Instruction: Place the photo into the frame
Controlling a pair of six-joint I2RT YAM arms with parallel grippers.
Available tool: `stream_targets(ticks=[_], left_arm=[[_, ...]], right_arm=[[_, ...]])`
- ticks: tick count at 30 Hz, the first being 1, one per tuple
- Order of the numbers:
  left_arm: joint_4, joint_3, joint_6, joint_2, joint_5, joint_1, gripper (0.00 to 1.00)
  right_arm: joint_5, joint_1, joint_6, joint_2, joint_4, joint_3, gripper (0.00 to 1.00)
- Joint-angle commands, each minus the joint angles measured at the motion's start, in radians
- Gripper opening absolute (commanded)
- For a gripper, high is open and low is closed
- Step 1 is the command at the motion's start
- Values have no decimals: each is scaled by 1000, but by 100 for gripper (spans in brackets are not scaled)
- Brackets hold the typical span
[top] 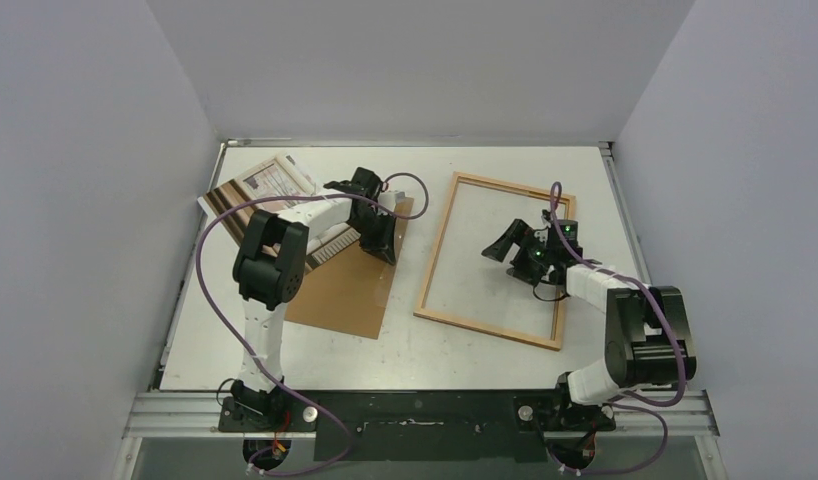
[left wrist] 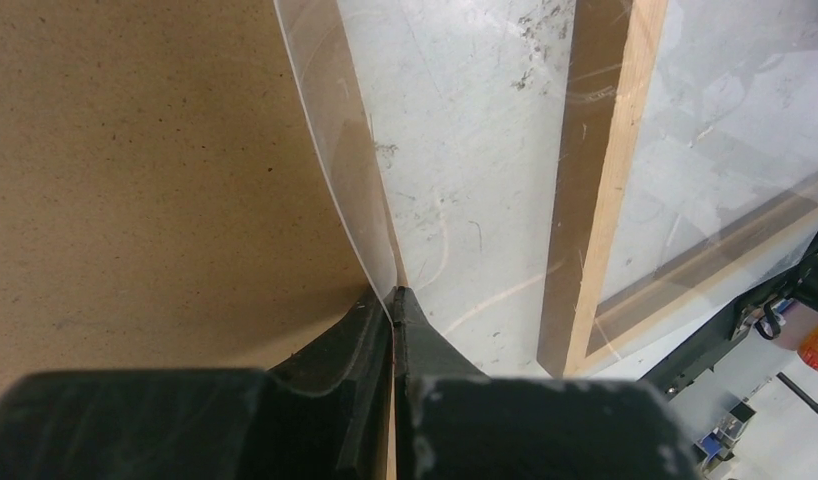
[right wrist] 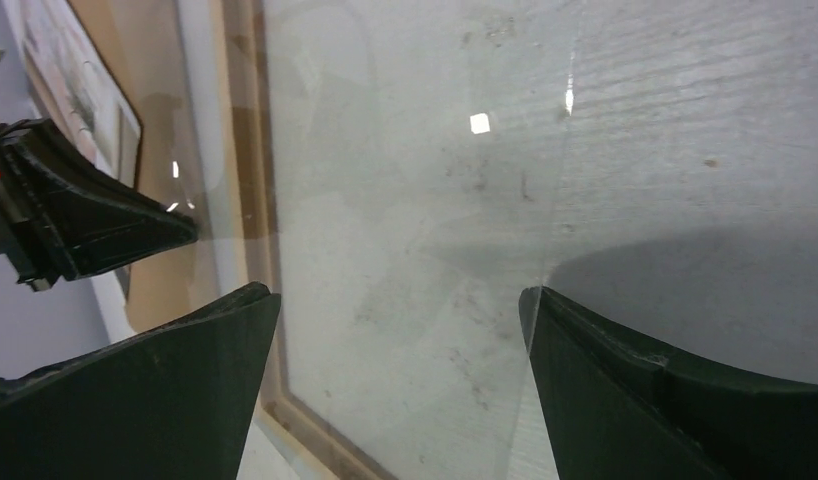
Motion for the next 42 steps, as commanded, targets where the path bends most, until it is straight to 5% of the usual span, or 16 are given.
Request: stream_targets(ticks=[1,7,13,16,21,24,32,42], left_arm=[[-27,15,33,-24,-21,14,1],[-39,35,20,-17,56,34,8],[-55,47,16,-20,139,56,36],[-64,51,25,-30,165,65,49],[-63,59,30,-66,136,95,81],[-51,54,35,-95,110,111,87],[-34,57,55,-112,22,69,88],[-17,113,49,-48,-24,-62,87]], right_arm=[[-130,10,73,11,208,-31,92],[-186,13,149,2,310,-49,64],[-203,7,188,-13,344,-59,26],[-196,7,191,-30,337,-59,14],[-132,3,138,-106,229,-52,9],[-91,-15,80,-158,137,-39,6],[28,-148,-54,-302,-143,-2,5],[164,-198,-170,-287,-308,55,5]])
